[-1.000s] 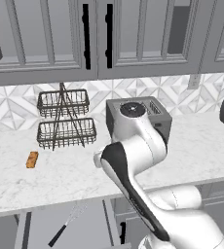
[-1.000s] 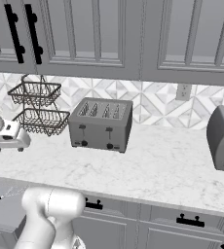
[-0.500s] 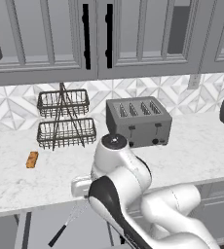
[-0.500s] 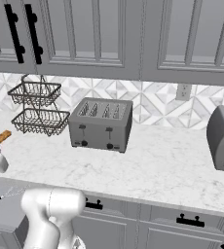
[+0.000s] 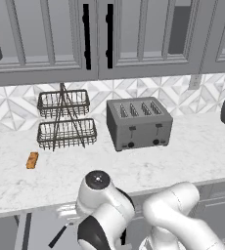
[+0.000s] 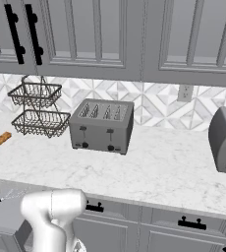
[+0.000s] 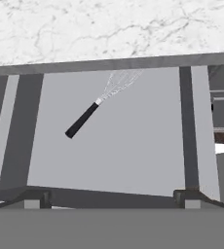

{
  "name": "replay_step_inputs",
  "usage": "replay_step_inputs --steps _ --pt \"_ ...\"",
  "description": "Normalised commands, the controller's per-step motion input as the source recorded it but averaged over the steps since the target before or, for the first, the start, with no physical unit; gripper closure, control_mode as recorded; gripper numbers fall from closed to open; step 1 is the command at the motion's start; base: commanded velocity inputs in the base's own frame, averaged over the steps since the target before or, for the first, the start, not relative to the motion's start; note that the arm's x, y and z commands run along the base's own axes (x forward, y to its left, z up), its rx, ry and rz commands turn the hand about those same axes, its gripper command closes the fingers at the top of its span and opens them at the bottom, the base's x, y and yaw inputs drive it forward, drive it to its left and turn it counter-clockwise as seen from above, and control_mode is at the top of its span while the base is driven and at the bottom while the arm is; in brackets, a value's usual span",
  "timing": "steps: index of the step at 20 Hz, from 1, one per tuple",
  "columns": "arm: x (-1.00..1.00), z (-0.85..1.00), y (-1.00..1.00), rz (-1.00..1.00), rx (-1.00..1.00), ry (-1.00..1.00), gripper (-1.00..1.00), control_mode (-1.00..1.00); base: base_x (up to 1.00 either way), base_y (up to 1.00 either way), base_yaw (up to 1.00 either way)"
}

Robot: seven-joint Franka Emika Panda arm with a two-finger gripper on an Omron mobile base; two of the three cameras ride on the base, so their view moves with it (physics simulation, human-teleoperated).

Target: Pick the whisk from the drawer and place it on the counter.

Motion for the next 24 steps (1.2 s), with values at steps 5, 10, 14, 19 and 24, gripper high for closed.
replay_step_inputs --steps 5,10,14,19,24 --pt "-0.12 -0.65 0.21 -0.04 0.07 0.15 -1.00 -1.00 0.00 0.00 0.00" --pt "-0.01 -0.44 0.18 -0.01 0.03 0.20 -1.00 -1.00 0.00 0.00 0.00" --pt "0.07 -0.16 0.20 0.00 -0.02 0.01 -1.00 -1.00 0.00 0.00 0.00" --pt "0.17 -0.29 0.41 0.01 -0.11 0.08 -1.00 -1.00 0.00 0.00 0.00" --pt "0.25 -0.22 0.38 0.02 -0.08 0.23 -1.00 -1.00 0.00 0.00 0.00"
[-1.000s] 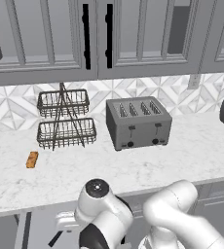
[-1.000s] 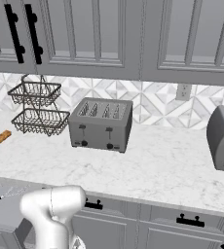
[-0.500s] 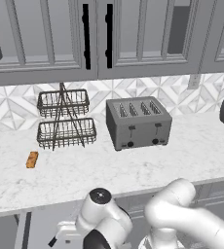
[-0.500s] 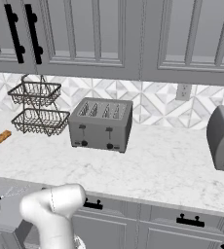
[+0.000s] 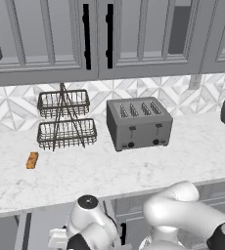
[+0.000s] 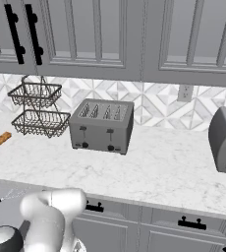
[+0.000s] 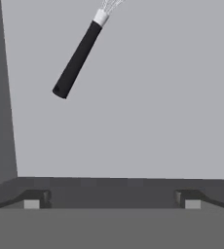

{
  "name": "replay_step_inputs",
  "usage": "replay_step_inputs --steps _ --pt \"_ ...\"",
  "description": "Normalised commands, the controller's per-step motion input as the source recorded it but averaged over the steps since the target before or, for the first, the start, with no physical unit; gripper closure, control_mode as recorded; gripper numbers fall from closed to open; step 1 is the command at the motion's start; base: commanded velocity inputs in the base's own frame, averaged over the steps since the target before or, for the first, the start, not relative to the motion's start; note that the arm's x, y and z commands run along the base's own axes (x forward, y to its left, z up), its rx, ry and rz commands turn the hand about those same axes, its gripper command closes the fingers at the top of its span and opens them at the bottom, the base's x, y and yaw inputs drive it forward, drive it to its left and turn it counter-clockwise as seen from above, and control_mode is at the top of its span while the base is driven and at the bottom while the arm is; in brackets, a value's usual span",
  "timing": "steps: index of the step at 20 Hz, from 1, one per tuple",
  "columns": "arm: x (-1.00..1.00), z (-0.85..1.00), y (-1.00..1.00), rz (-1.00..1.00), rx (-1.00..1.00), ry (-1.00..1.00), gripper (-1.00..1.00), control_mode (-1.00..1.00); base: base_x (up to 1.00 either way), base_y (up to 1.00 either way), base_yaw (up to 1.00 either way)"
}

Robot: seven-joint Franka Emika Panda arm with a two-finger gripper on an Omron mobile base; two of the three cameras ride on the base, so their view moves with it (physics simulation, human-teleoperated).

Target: Pick the whisk from the drawer and place it on the counter.

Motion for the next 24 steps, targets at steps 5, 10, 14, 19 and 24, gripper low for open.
replay_step_inputs --steps 5,10,14,19,24 --pt "0.12 -0.09 0.30 0.03 -0.06 0.20 -1.00 -1.00 0.00 0.00 0.00" --pt "-0.25 -0.17 0.36 0.04 -0.12 0.02 -1.00 -1.00 0.00 0.00 0.00" --pt "-0.57 -0.23 0.48 0.03 -0.17 0.00 -1.00 -1.00 0.00 0.00 0.00" --pt "-0.58 -0.23 0.47 0.01 -0.14 0.03 -1.00 -1.00 0.00 0.00 0.00" --pt "-0.90 -0.05 0.31 0.00 -0.11 0.06 -1.00 -1.00 0.00 0.00 0.00"
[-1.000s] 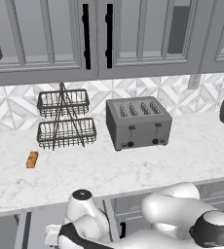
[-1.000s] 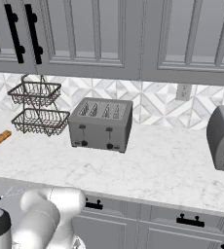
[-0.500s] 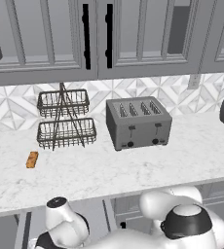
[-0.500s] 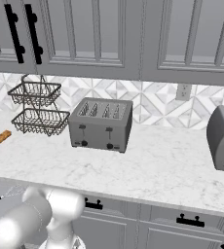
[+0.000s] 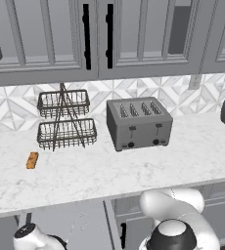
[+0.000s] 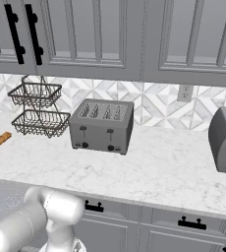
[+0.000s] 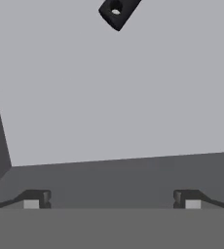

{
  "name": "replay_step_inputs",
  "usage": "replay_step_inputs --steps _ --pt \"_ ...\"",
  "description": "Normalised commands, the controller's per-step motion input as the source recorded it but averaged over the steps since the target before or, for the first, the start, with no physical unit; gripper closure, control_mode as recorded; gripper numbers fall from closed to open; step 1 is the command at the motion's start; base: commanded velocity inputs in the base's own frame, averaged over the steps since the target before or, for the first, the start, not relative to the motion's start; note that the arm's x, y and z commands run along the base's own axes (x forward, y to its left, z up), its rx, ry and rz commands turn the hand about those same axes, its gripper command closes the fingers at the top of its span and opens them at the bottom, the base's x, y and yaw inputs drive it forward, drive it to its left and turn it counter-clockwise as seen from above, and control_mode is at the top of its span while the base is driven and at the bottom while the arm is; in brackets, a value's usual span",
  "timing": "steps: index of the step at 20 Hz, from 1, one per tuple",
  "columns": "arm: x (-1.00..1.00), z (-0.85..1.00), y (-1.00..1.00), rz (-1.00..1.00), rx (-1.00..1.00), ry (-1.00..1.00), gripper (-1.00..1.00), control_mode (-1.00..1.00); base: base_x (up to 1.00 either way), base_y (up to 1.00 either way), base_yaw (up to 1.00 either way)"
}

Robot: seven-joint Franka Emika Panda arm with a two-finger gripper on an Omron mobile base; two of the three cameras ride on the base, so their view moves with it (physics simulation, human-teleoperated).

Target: Pick the whisk from the drawer and place it on the counter.

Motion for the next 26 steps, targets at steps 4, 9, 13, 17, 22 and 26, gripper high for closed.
replay_step_inputs --steps 4,9,13,17,22,26 --pt "-1.00 0.00 0.18 0.00 -0.08 0.05 -1.00 -1.00 0.00 0.00 0.00" --pt "-0.92 0.00 0.04 0.00 -0.05 0.00 -1.00 -1.00 0.00 0.00 0.00" --pt "-0.53 0.00 0.00 0.00 -0.01 0.00 -1.00 -1.00 0.00 0.00 0.00" --pt "0.18 0.01 -0.04 0.00 0.01 0.00 -1.00 -1.00 0.00 0.00 0.00" --pt "0.73 0.20 -0.42 -0.04 0.08 0.00 -1.00 -1.00 0.00 0.00 0.00" --pt "0.94 0.19 -0.49 -0.08 0.09 0.00 -1.00 -1.00 0.00 0.00 0.00"
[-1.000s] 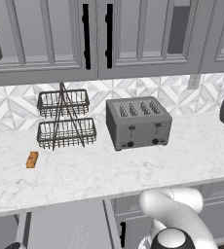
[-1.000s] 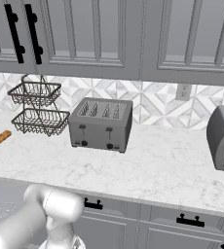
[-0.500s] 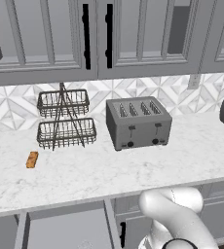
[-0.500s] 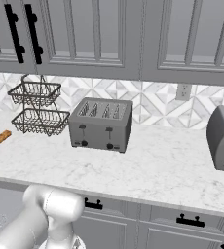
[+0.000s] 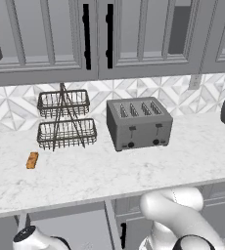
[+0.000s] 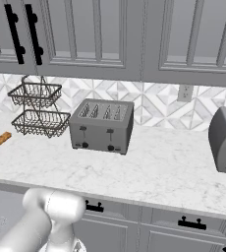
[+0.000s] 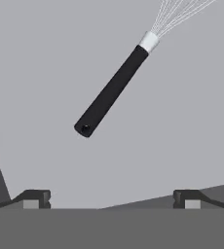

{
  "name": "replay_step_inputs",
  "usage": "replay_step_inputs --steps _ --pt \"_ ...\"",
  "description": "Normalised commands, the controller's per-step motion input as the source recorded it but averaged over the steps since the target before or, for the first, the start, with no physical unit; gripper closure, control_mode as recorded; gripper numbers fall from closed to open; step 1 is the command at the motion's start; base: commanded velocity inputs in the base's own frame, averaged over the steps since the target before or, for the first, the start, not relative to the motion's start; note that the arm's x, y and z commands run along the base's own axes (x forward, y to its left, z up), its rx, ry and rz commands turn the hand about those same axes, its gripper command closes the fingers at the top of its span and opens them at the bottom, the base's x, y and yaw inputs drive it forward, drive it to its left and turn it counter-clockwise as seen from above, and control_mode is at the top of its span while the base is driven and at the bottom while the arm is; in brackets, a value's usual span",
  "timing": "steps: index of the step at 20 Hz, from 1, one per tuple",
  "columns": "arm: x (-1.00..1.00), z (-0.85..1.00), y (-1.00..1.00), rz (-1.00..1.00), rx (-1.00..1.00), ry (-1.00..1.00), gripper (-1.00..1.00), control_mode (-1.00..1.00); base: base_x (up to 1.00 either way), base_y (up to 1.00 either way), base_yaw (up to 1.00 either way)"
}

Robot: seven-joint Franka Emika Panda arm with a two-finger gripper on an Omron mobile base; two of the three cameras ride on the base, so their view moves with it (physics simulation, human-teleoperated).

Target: Pick the whisk from the drawer and place it on the counter.

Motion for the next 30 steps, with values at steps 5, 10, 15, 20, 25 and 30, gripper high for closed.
replay_step_inputs --steps 5,10,15,20,25,30 --pt "0.53 0.00 -0.47 -0.05 0.02 -0.01 -1.00 -1.00 0.00 0.00 0.00" --pt "0.04 -0.31 -0.15 -0.03 0.00 -0.16 -1.00 -1.00 0.00 0.00 0.00" --pt "0.15 -0.07 0.00 0.00 0.00 -0.28 -1.00 -1.00 0.00 0.00 0.00" --pt "0.41 0.00 -0.06 0.00 0.05 -0.03 -1.00 -1.00 0.00 0.00 0.00" --pt "0.34 -0.01 0.00 0.00 0.02 0.04 -1.00 -1.00 0.00 0.00 0.00" --pt "0.03 -0.19 0.06 0.00 0.00 0.07 -1.00 -1.00 0.00 0.00 0.00"
